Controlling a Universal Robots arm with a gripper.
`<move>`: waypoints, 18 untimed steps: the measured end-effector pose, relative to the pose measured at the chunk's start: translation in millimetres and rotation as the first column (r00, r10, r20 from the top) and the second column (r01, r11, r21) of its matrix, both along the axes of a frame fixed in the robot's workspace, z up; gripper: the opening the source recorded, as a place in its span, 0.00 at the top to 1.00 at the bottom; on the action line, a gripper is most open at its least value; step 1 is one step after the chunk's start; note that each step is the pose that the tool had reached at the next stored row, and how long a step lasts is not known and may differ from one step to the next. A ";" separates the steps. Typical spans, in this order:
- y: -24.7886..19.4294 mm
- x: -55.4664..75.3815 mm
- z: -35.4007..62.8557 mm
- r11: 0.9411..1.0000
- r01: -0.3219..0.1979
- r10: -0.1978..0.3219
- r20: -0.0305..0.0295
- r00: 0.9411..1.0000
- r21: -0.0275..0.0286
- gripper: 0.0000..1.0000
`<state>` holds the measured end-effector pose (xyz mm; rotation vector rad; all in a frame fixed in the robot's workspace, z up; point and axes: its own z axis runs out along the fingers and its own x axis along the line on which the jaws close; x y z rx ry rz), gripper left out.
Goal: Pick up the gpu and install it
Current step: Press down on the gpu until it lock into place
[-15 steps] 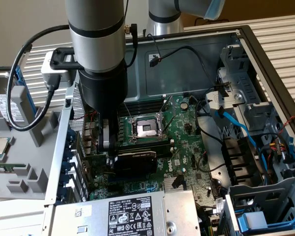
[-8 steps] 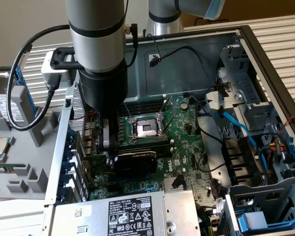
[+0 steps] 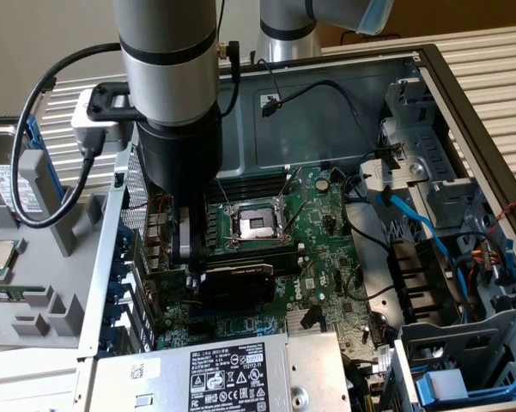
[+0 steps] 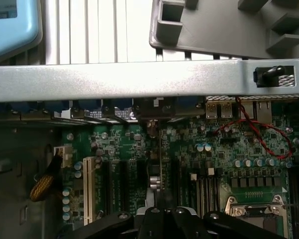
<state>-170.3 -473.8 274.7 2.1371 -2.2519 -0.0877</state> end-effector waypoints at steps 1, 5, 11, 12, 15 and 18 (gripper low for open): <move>0.0 -0.2 0.0 1.000 0.000 0.000 0.000 1.000 0.000 0.89; 0.0 -0.3 0.0 1.000 0.000 0.000 0.000 1.000 -0.001 0.89; 0.0 -0.3 -0.9 1.000 0.000 0.000 0.000 1.000 -0.001 0.89; 0.0 -0.3 -1.1 1.000 0.000 0.000 0.000 1.000 -0.001 0.89; 0.0 -0.3 -1.3 1.000 0.000 0.000 0.000 1.000 -0.001 0.89; 0.0 -0.3 -1.4 1.000 0.000 0.000 0.000 1.000 -0.001 0.89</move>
